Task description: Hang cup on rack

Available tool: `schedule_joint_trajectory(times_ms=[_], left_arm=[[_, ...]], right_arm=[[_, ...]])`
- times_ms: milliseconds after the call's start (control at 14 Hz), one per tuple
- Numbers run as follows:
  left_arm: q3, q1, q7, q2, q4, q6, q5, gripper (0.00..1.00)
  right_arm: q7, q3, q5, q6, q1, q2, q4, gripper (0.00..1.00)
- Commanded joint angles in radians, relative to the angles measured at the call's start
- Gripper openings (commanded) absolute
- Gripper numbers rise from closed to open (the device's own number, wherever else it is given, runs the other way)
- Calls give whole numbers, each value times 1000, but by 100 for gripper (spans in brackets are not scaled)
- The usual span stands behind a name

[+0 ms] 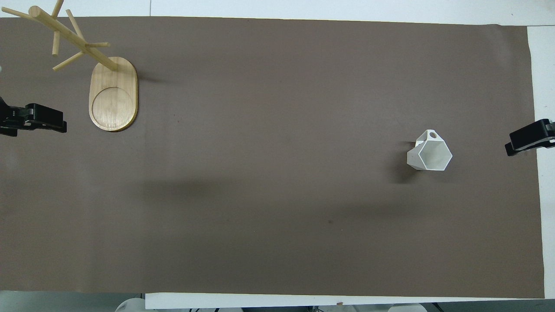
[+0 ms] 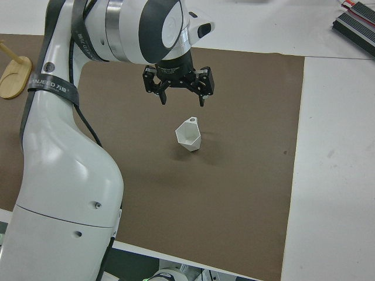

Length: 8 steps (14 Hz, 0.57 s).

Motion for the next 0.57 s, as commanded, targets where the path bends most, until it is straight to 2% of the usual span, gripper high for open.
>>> schedule_joint_trajectory(times_ms=[0,357,500], left_arm=[[-4,-1,-16,4,13,-20,24,100],[-4,-2,-16,4,13,-20,24,100],[-4,-2,-16,4,13,-20,24,100]], right_arm=[[-23,8,-4,7,-14,-19,-24,100],[-34,8,11,-7,-14,-21,-24,100],[-116,9,10,6,-10,-24,-24,100]])
